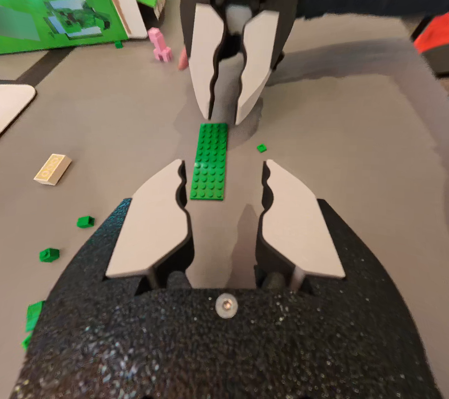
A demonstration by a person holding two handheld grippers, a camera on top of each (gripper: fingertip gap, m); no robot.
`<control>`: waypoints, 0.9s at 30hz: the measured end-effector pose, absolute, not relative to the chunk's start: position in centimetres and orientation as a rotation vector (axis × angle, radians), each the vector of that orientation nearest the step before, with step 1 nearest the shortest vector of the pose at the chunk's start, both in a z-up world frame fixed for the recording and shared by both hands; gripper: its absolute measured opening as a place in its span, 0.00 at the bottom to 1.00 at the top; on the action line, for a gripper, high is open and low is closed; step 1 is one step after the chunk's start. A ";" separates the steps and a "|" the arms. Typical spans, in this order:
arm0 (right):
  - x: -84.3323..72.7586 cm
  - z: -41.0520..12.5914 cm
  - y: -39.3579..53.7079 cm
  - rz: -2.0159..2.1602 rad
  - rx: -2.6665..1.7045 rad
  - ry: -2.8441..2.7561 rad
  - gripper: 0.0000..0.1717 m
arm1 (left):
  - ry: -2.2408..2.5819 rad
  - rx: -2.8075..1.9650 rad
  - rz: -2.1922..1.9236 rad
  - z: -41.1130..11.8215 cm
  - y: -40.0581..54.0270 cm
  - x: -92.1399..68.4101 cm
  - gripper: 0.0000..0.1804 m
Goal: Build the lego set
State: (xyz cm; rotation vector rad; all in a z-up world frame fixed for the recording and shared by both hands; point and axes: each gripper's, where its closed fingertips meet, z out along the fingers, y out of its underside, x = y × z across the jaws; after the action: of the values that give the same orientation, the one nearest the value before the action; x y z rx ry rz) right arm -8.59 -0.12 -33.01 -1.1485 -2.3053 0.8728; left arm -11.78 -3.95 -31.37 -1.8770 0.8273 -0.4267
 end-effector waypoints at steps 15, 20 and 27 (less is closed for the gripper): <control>-6.4 -34.7 -3.3 0.752 -1.397 -2.211 0.15 | 1.049 -2.294 -0.340 -36.0 -2.4 -11.6 0.18; -6.6 -35.3 -3.2 0.667 -1.544 -2.122 0.09 | 1.008 -2.259 -0.364 -35.9 -2.4 -11.6 0.18; -7.0 -35.6 -3.5 0.607 -1.611 -2.065 0.06 | 1.004 -2.259 -0.387 -35.9 -2.7 -11.6 0.20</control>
State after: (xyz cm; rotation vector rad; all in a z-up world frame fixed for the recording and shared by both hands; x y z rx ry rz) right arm -6.98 -3.48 -35.57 -1.6113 -2.0655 0.6070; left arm -11.60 -2.67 -35.88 -2.2594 1.0041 -0.3868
